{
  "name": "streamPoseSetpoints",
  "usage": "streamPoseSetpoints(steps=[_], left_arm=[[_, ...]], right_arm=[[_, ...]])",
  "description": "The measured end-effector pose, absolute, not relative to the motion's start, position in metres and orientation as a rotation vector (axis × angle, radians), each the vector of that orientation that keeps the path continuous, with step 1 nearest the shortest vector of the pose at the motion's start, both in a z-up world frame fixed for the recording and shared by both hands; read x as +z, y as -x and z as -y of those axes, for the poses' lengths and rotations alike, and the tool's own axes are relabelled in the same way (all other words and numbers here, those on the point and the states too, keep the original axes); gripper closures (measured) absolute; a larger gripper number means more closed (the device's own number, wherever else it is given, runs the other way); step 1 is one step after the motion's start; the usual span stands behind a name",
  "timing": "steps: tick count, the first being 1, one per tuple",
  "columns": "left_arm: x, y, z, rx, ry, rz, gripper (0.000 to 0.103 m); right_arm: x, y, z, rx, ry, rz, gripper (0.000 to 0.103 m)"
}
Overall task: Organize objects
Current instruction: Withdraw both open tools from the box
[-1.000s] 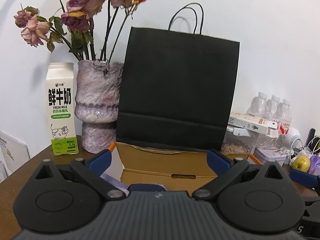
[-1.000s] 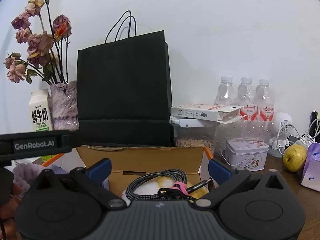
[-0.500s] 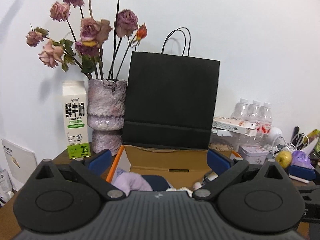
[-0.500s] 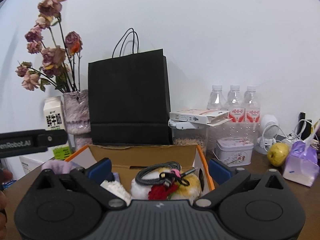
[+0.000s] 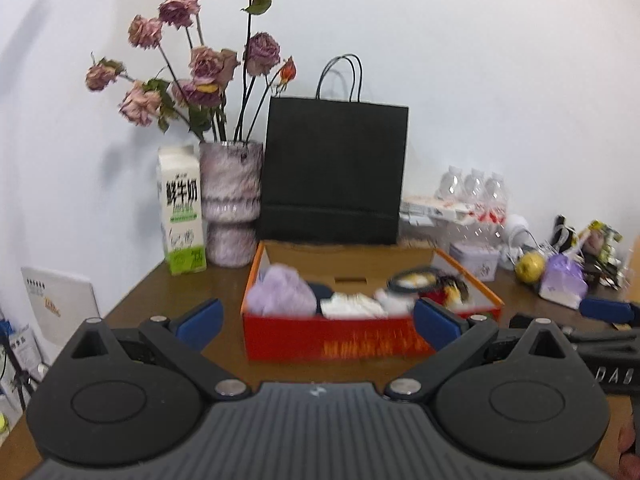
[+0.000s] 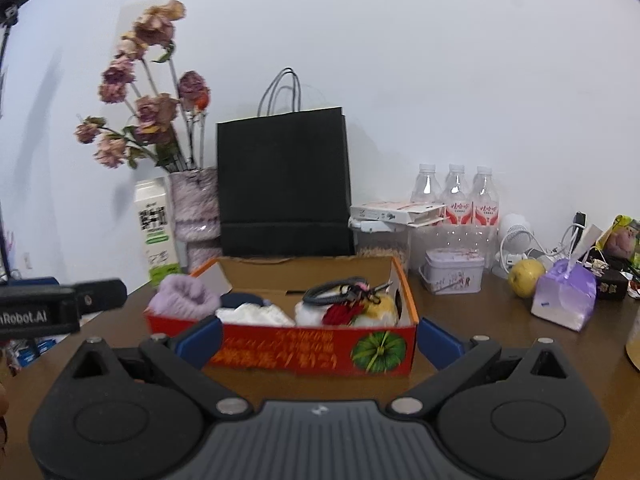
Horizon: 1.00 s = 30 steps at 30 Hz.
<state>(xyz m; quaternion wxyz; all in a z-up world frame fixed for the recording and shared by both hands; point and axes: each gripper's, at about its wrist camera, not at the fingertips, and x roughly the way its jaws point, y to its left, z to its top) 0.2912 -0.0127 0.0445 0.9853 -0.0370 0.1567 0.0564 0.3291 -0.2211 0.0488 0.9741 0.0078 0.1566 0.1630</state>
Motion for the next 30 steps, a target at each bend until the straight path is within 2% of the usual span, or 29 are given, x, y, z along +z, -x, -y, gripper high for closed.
streamPoseSetpoints(steps=[14,30], left_arm=[[0.026,-0.19,0.013,0.152,0.077,-0.394,0.0],[0.031,-0.151,0.025,0.141,0.086,-0.382,0.0]], right_arm=[[0.047,-0.22,0.249,0.354,-0.036,-0.357,0.0],[0.053,-0.172,0.255,0.367,-0.021,-0.342,0.0]])
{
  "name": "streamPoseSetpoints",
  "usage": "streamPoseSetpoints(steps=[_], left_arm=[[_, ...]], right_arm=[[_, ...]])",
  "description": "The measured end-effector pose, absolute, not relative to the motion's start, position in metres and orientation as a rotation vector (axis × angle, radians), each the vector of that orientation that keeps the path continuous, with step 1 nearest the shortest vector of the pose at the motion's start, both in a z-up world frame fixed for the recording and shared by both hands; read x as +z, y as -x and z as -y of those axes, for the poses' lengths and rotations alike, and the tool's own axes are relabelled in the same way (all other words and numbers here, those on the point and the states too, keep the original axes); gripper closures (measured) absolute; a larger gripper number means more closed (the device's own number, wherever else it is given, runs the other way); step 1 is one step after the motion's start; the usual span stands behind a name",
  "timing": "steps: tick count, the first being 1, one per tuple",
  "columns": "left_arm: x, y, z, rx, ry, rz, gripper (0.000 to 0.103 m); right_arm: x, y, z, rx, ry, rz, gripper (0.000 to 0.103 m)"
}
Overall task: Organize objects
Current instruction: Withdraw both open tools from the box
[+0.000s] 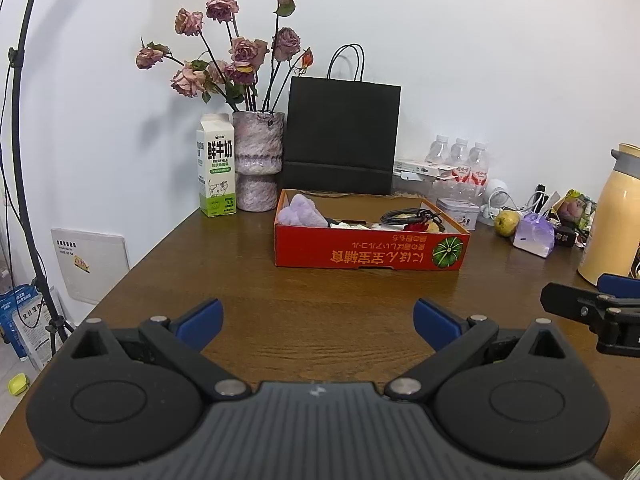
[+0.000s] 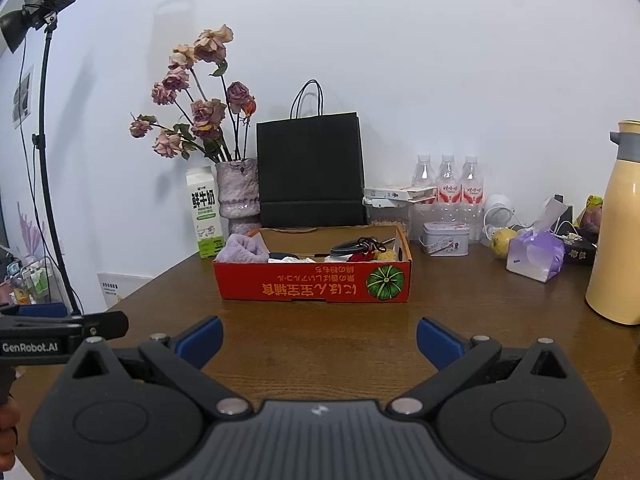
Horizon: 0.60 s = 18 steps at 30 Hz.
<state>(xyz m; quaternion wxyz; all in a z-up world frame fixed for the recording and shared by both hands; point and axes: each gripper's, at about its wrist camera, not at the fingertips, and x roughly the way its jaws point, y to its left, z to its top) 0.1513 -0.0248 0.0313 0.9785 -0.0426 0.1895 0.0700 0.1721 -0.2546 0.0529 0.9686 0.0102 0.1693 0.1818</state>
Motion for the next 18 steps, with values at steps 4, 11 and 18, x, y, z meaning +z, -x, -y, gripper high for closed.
streamPoseSetpoints(steps=[4,11,18], left_arm=[[0.0311,-0.1506,0.0255,0.139,0.087,-0.384,0.0],[0.0311,-0.1485,0.0273,0.131,0.086,-0.382,0.0],[0.0311,-0.1486,0.0301,0.123,0.084,-0.387,0.0]], right_arm=[[0.0538,-0.1694,0.2548,0.368,-0.02,-0.34,0.0],[0.0547,-0.1691,0.256,0.368,-0.023,-0.337,0.0],[0.0546,-0.1692,0.2561,0.368,-0.023,-0.337,0.0]])
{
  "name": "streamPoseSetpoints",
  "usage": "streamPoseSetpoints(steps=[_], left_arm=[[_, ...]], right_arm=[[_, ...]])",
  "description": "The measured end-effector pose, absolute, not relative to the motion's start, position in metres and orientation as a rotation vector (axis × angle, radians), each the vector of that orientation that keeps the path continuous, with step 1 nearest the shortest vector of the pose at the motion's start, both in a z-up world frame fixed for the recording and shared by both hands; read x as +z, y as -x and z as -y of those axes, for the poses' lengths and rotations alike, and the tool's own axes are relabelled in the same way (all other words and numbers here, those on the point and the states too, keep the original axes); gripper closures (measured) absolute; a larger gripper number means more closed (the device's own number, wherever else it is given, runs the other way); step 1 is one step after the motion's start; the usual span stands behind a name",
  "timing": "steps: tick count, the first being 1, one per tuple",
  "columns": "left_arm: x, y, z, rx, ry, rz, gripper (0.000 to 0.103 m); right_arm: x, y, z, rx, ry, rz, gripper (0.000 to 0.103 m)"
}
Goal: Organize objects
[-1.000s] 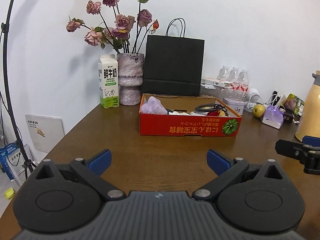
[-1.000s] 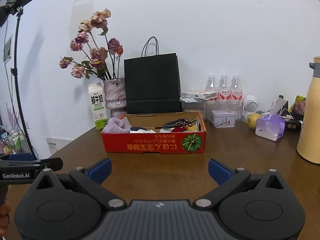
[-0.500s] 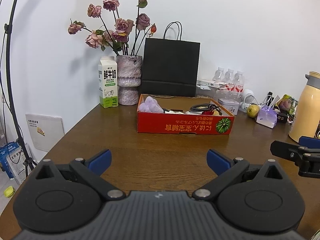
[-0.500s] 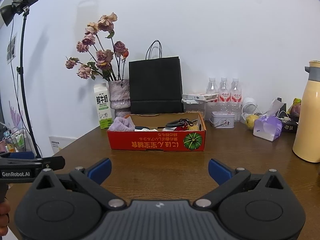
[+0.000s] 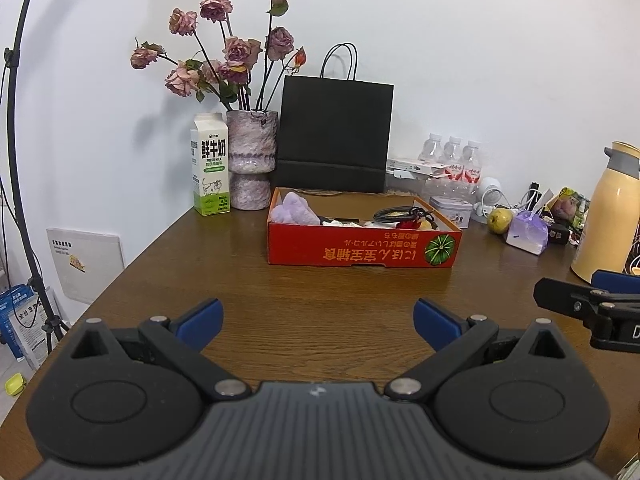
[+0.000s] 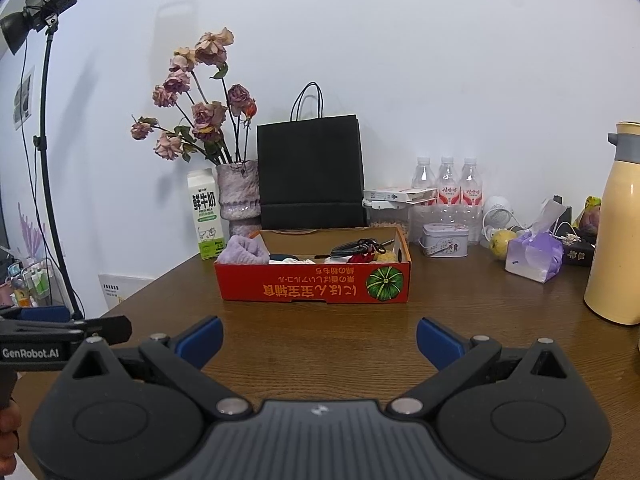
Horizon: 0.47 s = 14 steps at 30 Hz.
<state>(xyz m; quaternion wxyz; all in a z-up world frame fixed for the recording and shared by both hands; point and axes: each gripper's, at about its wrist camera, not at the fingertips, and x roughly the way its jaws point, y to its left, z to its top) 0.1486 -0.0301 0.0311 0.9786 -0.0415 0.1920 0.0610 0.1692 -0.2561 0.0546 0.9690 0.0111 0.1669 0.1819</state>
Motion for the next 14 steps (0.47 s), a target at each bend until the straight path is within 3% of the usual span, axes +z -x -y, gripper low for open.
streamPoseSetpoints(steps=[14], left_arm=[[0.0313,-0.1488,0.0316,0.126,0.077,-0.387,0.0]], right_arm=[[0.0521,-0.1706,0.2567,0.367,-0.019,-0.343,0.0]])
